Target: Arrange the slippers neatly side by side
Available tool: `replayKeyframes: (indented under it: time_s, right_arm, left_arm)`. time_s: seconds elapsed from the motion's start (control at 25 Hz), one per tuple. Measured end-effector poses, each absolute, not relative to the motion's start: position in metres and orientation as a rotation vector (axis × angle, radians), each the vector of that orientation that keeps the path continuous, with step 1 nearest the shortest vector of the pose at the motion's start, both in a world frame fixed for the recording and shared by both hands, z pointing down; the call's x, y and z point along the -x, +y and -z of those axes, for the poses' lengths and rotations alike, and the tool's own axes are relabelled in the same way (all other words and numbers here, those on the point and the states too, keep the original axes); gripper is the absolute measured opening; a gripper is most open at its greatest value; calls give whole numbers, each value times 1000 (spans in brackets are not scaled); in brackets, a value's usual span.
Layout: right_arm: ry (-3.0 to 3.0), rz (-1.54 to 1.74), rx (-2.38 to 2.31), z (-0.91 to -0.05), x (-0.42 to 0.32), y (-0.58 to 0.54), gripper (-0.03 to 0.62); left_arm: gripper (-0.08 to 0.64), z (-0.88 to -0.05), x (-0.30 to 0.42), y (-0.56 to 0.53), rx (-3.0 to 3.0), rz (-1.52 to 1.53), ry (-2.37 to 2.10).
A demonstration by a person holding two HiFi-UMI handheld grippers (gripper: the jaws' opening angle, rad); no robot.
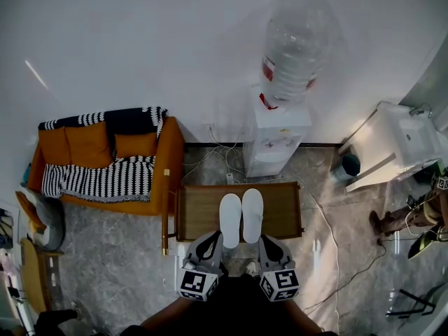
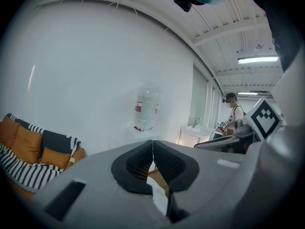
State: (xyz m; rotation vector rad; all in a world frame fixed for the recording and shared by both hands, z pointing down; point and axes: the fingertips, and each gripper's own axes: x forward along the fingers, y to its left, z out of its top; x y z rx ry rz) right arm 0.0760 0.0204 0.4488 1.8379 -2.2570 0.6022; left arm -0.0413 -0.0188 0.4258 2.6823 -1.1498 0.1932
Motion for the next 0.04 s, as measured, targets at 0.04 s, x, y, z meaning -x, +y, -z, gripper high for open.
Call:
replayKeyframes:
  time_s: [0.04]
  right_arm:
    - [-2256, -603, -1838, -449, -76, 21, 11]
  left_arm:
    - [17, -426, 41, -19, -2681, -194, -1150]
